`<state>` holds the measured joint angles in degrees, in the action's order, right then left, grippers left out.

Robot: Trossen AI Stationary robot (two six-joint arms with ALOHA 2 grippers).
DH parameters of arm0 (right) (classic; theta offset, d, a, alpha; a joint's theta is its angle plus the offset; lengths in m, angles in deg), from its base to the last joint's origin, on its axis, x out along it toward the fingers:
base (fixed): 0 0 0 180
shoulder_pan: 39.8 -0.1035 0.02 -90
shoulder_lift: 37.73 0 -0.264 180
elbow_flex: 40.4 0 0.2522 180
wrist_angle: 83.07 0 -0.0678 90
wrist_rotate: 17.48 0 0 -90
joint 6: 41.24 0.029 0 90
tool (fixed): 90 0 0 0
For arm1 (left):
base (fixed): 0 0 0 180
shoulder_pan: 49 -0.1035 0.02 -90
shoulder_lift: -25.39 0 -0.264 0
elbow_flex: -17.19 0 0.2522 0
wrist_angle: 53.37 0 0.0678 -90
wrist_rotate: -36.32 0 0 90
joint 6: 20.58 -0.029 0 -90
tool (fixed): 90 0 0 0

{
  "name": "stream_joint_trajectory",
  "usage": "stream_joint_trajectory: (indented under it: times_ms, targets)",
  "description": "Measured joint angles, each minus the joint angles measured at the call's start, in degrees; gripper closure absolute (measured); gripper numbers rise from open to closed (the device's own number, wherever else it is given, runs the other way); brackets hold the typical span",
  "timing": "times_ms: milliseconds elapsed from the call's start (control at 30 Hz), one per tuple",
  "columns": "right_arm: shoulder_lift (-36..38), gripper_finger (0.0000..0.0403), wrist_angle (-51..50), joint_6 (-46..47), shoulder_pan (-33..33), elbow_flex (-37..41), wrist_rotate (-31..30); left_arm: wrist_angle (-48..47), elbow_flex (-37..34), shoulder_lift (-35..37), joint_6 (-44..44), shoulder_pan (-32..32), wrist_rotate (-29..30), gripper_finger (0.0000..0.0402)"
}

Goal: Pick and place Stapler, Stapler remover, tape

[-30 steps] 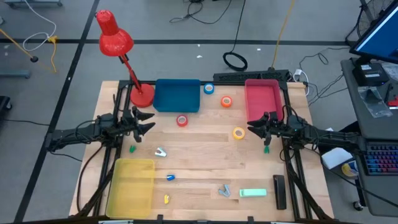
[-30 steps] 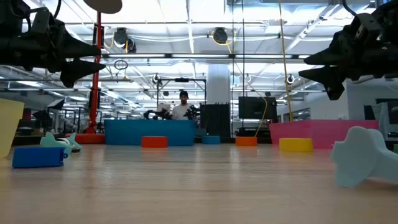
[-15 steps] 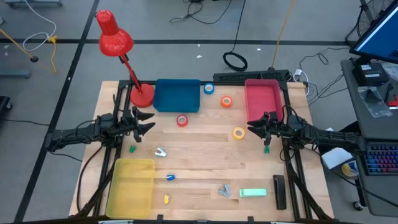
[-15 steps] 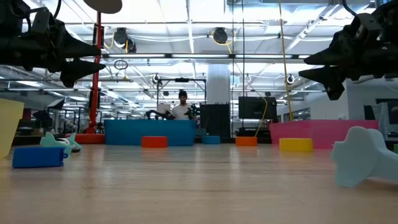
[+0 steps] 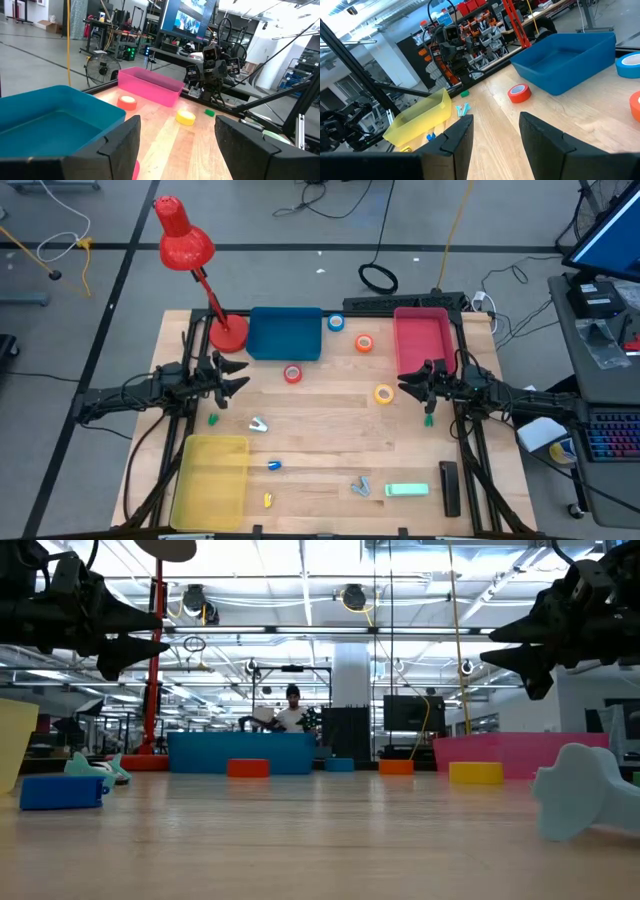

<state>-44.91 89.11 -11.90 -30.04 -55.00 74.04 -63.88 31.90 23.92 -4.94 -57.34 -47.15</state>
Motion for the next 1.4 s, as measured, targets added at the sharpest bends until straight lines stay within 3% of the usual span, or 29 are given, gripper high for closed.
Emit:
stream_joint_trajectory:
  times_ms: [667,1400]
  targets:
    - [0.00,0.0248,3.48,4.50,0.00,-0.01,-1.77,0.00,0.00,0.00,0.00,0.02,0.00,0.0146]
    - [-0.02,0.0248,6.49,-0.17,0.00,0.00,-1.77,0.00,-0.01,0.00,0.00,0.02,-0.02,0.0146]
